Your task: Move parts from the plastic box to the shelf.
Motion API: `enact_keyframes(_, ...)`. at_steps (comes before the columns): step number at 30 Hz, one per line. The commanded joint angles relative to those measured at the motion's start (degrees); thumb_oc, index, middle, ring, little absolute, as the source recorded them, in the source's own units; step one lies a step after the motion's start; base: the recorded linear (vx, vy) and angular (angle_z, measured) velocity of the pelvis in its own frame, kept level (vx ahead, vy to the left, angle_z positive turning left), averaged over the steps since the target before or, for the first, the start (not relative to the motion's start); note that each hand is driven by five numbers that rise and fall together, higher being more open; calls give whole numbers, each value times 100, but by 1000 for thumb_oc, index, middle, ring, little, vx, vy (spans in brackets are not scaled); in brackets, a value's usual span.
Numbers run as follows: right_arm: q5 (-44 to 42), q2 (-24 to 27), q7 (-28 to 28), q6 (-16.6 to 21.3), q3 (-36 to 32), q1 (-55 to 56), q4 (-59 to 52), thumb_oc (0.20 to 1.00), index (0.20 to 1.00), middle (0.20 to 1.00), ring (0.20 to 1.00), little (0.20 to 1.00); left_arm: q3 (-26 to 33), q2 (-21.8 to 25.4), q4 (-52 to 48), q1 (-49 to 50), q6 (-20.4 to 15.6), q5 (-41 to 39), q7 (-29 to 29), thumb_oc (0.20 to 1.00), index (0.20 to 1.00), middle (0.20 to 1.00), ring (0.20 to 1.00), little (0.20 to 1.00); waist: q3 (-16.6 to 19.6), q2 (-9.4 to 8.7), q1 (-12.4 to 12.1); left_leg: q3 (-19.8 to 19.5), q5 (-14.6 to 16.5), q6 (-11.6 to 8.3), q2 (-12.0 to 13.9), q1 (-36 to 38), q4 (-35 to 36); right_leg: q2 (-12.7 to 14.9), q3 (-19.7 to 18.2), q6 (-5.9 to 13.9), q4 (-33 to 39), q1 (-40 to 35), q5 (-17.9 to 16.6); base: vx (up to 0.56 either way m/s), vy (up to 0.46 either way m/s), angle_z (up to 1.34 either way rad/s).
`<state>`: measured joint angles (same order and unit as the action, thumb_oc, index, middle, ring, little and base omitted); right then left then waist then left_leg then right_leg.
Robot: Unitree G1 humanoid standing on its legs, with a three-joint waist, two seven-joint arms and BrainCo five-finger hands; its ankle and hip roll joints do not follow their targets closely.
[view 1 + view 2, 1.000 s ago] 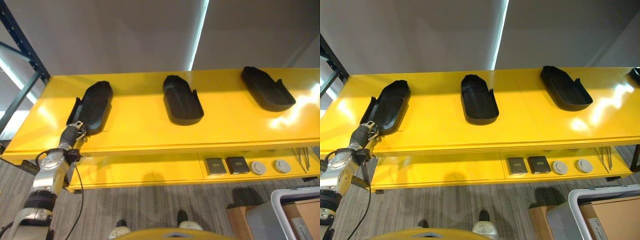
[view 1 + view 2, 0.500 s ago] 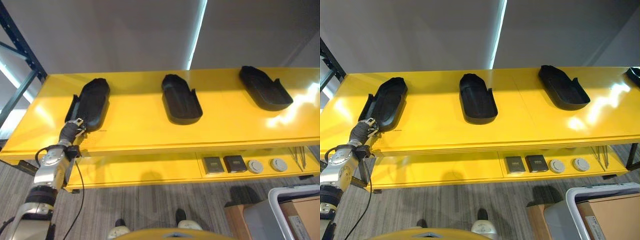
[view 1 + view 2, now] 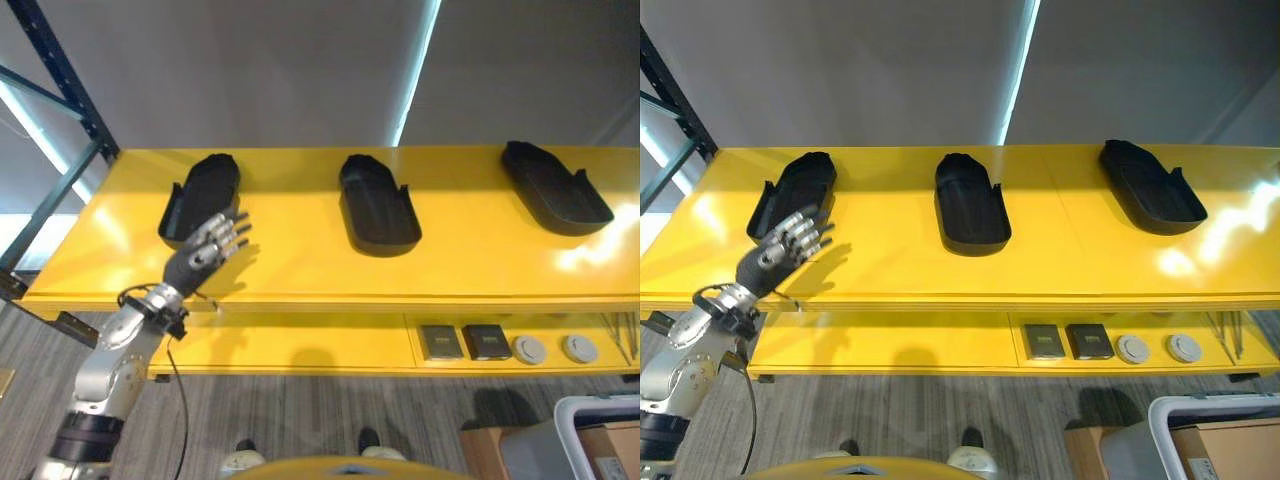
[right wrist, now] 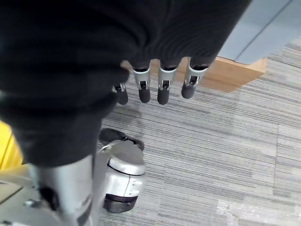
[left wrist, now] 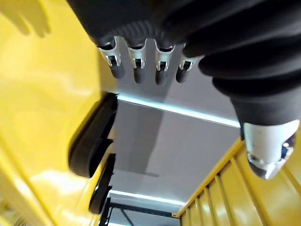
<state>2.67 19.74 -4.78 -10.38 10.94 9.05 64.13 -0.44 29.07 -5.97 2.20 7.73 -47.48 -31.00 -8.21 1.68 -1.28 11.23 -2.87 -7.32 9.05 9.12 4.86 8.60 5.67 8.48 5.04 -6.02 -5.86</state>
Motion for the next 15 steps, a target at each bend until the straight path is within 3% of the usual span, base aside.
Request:
enact_keyframes(1,14,79,86,1,61,-98,404,1000,1000,1000,1000,1000,141,-89,202,-35,1004,-1147,-1162,1000,1000,1000,1000,1000,74,-154,-121,-181,221,194,126,-387,-510,277,196,160,-302,-19,231,-111,-24,6)
enact_keyframes(2,109,151,-25,60,-16,-159,498,1000,1000,1000,1000,1000,1,-367,649,315,1956,-1532,-2491,1000,1000,1000,1000,1000,88,-149,-159,-153,190,176,147,-410,-520,266,189,158,-279,22,176,-107,-22,10)
enact_keyframes(5,172,265,-167,102,-7,-262,575,1000,1000,1000,1000,1000,-291,-418,1298,761,2052,-1334,-3421,1000,1000,1000,1000,1000,70,-145,-176,-134,168,157,182,-432,-525,268,194,165,-286,75,156,-93,-10,2)
enact_keyframes(7,156,317,-189,149,20,-275,599,1000,1000,1000,1000,1000,-458,-405,1837,1011,1976,-1217,-3631,1000,1000,1000,1000,1000,57,-141,-192,-124,161,163,184,-425,-501,270,205,163,-278,85,155,-68,11,-2)
enact_keyframes(12,264,427,-275,244,-16,-299,662,1000,1000,1000,1000,1000,-576,-433,2941,1486,1543,-911,-3663,1000,1000,1000,1000,1000,69,-123,-241,-133,155,187,166,-390,-423,264,236,168,-263,84,170,-27,10,0)
enact_keyframes(14,310,489,-366,253,-40,-346,691,1000,1000,1000,1000,1000,-524,-423,3722,1614,1114,-496,-3046,1000,1000,1000,1000,1000,78,-130,-284,-152,148,190,149,-372,-386,270,281,183,-253,74,165,-18,-7,1)
enact_keyframes(15,318,486,-411,264,-67,-397,743,1000,1000,1000,1000,1000,-414,-552,4471,1636,585,-242,-2243,1000,1000,1000,1000,1000,96,-150,-330,-171,137,194,144,-378,-365,274,327,191,-254,73,167,-31,-24,2)
